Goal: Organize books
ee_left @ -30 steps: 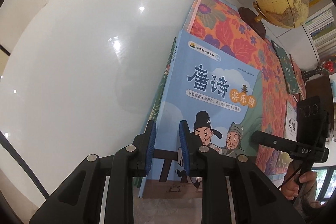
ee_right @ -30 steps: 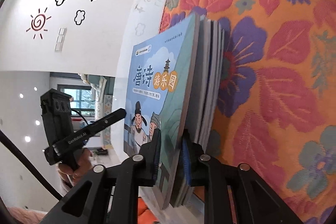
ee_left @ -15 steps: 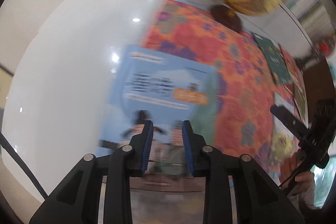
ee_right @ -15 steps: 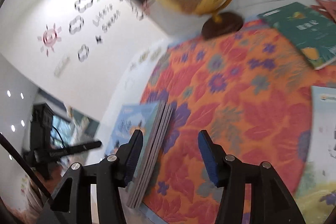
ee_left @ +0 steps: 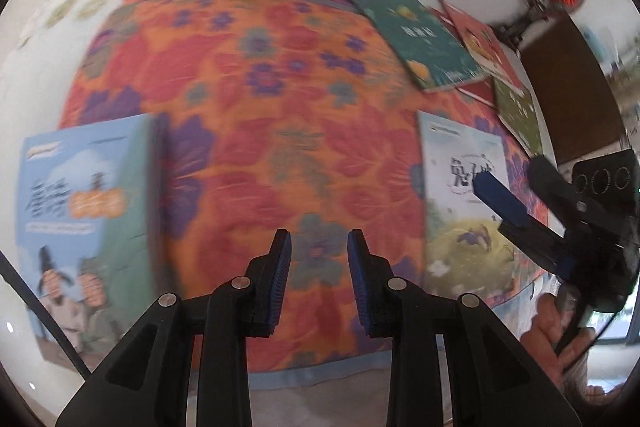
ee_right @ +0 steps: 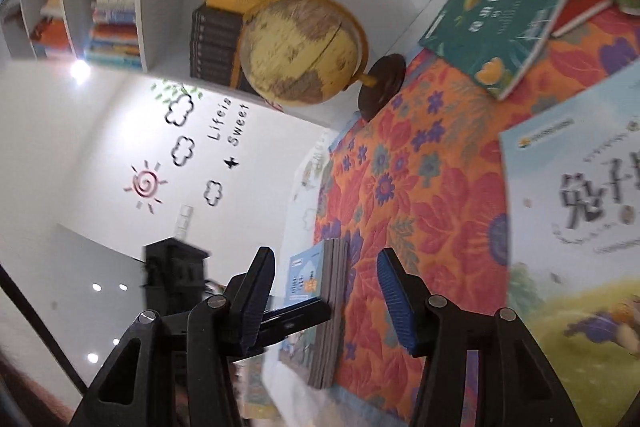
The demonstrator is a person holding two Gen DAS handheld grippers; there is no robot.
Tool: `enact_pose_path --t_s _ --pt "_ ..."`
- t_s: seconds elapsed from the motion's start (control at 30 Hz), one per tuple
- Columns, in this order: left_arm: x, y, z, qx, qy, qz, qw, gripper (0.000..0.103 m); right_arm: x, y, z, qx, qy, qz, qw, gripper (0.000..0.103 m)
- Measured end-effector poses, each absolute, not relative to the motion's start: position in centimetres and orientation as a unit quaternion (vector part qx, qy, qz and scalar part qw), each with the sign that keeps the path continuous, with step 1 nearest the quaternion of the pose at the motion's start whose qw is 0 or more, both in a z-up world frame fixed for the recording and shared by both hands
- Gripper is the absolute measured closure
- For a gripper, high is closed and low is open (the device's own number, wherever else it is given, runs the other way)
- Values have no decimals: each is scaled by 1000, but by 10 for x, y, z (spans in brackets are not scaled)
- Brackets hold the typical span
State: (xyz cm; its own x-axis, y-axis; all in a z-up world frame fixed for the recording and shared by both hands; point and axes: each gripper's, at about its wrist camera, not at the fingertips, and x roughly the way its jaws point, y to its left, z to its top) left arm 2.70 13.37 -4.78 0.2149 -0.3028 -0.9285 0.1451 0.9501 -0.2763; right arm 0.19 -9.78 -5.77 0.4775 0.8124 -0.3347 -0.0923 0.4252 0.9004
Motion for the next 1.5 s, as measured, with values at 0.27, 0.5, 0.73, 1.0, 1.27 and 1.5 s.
enact_pose_path --t_s 0.27,0.5,0.73,1.0,1.27,1.5 --pt "35 62 -79 -63 634 -187 748 76 -24 -182 -63 422 428 234 764 31" --pt "43 35 -114 -92 666 -198 713 76 -18 -228 -94 342 543 201 740 24" --pt "52 36 -124 -147 668 -260 681 76 -15 -262 -127 409 557 260 675 25" --pt "65 48 -140 -224 683 -285 634 76 1 -240 -124 342 578 320 668 26" --pt "69 44 -138 -209 687 -295 630 76 6 -242 -133 328 574 334 672 45" --pt "75 47 -139 -200 693 -286 631 88 13 -251 -152 356 590 300 660 95"
